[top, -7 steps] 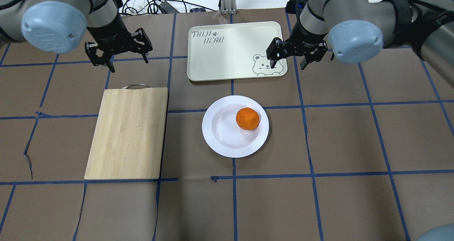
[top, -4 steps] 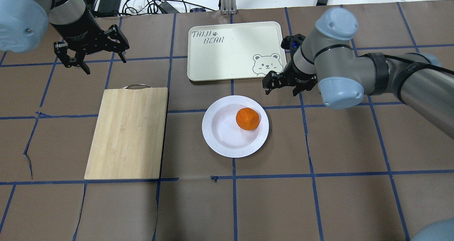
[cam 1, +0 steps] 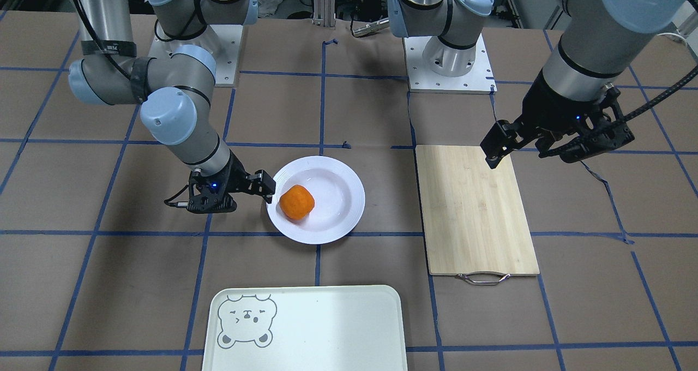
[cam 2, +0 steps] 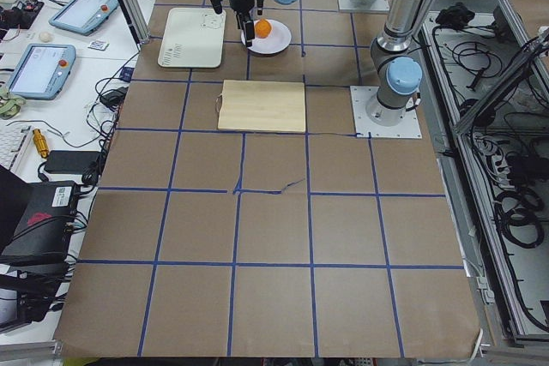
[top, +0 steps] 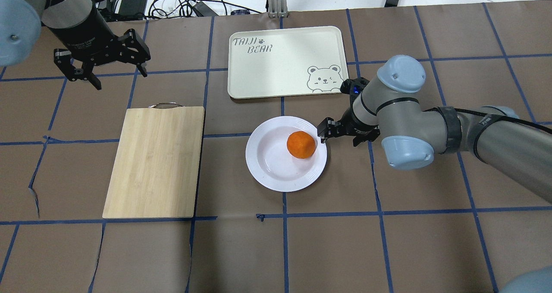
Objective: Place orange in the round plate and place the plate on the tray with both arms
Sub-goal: 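Grip the white plate rim with the right gripper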
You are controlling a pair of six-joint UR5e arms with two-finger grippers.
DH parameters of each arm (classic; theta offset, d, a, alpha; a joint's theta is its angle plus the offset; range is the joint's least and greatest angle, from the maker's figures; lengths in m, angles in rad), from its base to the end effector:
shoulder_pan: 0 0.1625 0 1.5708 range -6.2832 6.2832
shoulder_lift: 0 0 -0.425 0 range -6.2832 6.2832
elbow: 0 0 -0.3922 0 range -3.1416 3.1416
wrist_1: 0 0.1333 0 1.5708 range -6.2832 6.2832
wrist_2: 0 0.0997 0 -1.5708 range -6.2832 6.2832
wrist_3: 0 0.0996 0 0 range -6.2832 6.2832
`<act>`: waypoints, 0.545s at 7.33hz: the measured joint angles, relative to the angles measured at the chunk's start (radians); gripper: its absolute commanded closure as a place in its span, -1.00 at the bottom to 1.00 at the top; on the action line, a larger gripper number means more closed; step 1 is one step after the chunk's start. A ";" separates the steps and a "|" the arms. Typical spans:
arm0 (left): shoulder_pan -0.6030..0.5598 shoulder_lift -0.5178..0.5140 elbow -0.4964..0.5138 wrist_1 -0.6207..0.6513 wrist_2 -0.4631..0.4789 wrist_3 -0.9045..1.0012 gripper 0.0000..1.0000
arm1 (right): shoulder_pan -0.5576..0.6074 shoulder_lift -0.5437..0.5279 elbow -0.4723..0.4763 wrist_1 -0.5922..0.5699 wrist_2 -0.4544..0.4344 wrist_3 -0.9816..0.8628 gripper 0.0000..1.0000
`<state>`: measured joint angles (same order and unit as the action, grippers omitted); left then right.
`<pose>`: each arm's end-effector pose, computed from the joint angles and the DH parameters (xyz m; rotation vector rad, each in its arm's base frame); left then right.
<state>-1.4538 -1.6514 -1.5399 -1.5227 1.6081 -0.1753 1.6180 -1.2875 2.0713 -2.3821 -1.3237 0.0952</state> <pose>-0.0674 -0.5370 0.4669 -0.4520 3.0712 0.0008 0.1810 -0.4909 0.1999 0.0645 2.8924 -0.0141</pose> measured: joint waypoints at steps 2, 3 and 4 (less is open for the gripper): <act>-0.002 0.022 -0.020 -0.006 0.001 0.049 -1.00 | 0.014 0.002 0.013 -0.013 0.005 0.028 -1.00; -0.002 0.031 -0.035 -0.004 0.004 0.055 -1.00 | 0.030 0.011 0.015 -0.027 0.013 0.058 -1.00; 0.002 0.037 -0.043 -0.003 0.011 0.057 -1.00 | 0.054 0.024 0.018 -0.053 0.018 0.103 -1.00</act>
<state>-1.4514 -1.6141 -1.5827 -1.5252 1.6196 -0.1185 1.6716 -1.2634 2.0891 -2.4348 -1.3059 0.1983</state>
